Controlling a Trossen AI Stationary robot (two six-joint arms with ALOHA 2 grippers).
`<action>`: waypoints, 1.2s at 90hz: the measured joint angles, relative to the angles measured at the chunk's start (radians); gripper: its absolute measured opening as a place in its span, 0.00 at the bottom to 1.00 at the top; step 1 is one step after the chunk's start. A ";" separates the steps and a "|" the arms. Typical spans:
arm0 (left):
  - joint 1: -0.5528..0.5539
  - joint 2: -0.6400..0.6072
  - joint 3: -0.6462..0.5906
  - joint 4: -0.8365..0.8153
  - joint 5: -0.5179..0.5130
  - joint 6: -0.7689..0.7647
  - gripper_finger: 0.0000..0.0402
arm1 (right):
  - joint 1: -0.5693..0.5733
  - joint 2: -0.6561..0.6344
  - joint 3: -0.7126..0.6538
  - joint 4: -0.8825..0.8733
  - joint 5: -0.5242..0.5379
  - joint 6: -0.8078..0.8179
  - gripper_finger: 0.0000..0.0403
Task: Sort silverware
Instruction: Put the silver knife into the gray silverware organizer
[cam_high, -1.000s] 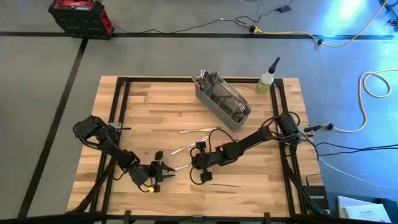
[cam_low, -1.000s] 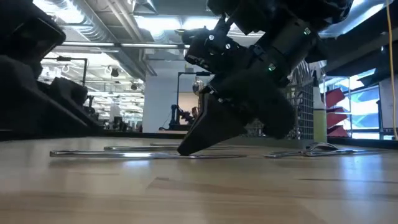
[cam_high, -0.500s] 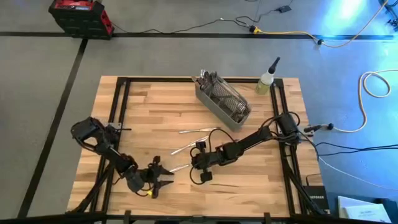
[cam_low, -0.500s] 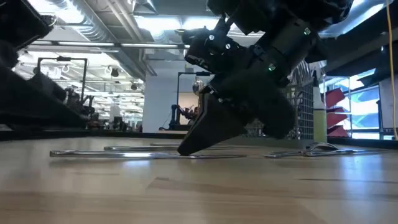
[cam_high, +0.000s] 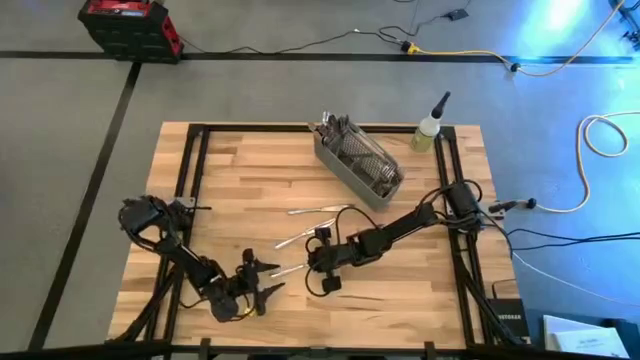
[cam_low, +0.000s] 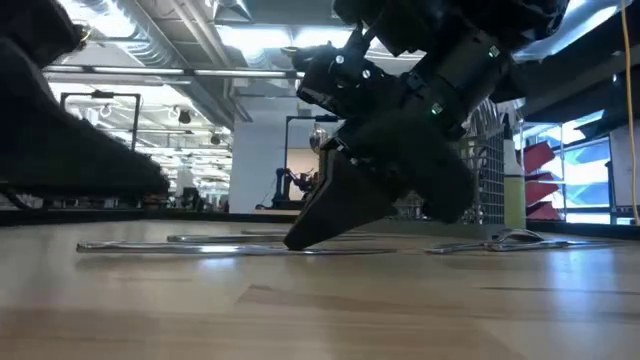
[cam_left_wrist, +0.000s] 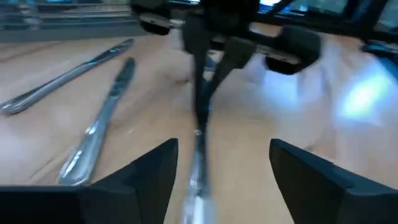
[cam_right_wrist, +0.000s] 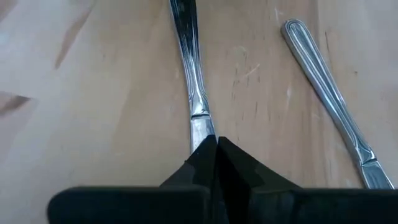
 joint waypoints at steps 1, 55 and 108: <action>0.001 0.006 0.000 -0.001 -0.007 -0.006 0.59 | 0.000 0.000 0.000 0.000 0.000 0.000 0.00; 0.016 0.126 0.000 -0.054 0.112 -0.065 0.59 | 0.000 0.002 0.000 0.033 0.006 0.024 0.00; 0.009 0.130 0.001 -0.085 0.107 -0.078 0.31 | 0.000 0.003 0.000 0.056 0.036 0.138 0.00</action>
